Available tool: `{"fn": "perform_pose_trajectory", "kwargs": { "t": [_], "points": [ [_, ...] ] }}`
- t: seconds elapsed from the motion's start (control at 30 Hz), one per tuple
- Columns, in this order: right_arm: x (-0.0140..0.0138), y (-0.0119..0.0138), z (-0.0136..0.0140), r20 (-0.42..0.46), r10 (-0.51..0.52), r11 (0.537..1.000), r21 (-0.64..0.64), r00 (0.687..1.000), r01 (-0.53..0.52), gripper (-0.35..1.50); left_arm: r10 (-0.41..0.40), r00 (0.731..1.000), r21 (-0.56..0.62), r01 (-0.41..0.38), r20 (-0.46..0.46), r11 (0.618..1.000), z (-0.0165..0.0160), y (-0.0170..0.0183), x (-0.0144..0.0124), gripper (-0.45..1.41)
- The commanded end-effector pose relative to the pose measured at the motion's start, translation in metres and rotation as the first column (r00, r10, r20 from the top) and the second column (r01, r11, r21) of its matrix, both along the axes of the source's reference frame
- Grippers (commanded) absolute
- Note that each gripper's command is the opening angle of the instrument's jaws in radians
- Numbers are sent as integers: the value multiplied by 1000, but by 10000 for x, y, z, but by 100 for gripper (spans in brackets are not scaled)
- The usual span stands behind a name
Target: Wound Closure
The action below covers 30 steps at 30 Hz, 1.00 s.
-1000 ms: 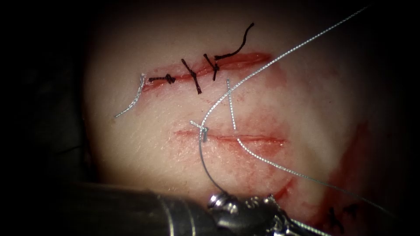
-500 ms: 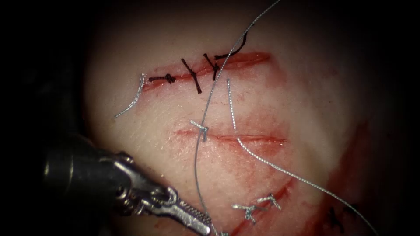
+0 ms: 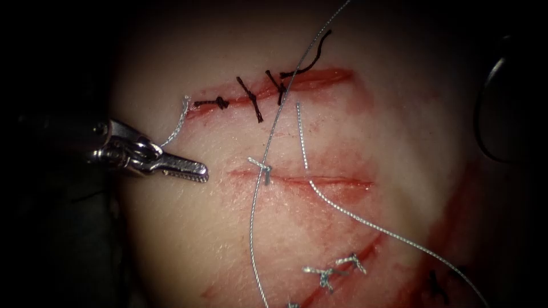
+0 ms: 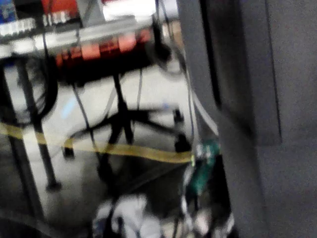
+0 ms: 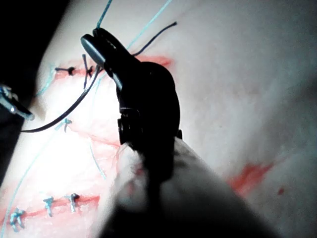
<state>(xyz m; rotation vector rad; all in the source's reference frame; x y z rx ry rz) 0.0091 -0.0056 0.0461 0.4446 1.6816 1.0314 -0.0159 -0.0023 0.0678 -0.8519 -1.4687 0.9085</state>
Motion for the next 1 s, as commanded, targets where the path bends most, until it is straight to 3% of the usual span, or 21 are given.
{"fn": "perform_pose_trajectory", "kwargs": {
  "t": [0.03, 0.17, 0.43, 0.83, 1.0],
  "points": [
    [11, -1, 3, 1, -1, 1000, -2, 1000, 1, -35, 4, 1000, 21, -4, 25, 1000, 7, -5, -16, 28],
    [14, -4, 6, 7, -4, 1000, 3, 1000, 4, -35, 37, 999, 38, -38, 33, 999, 9, -15, -38, 26],
    [15, -5, 6, 7, -4, 1000, 2, 1000, 4, -35, 64, 997, 37, -65, 34, 997, 19, -25, -55, 17],
    [20, -11, 6, 14, -10, 1000, 1, 1000, 10, -35, 98, 995, 50, -98, 3, 994, 3, -16, -39, 19],
    [21, -13, 7, 15, -14, 1000, 0, 1000, 14, -35, 124, 990, 33, -123, -61, 992, 16, -23, -33, 19]
  ]
}}
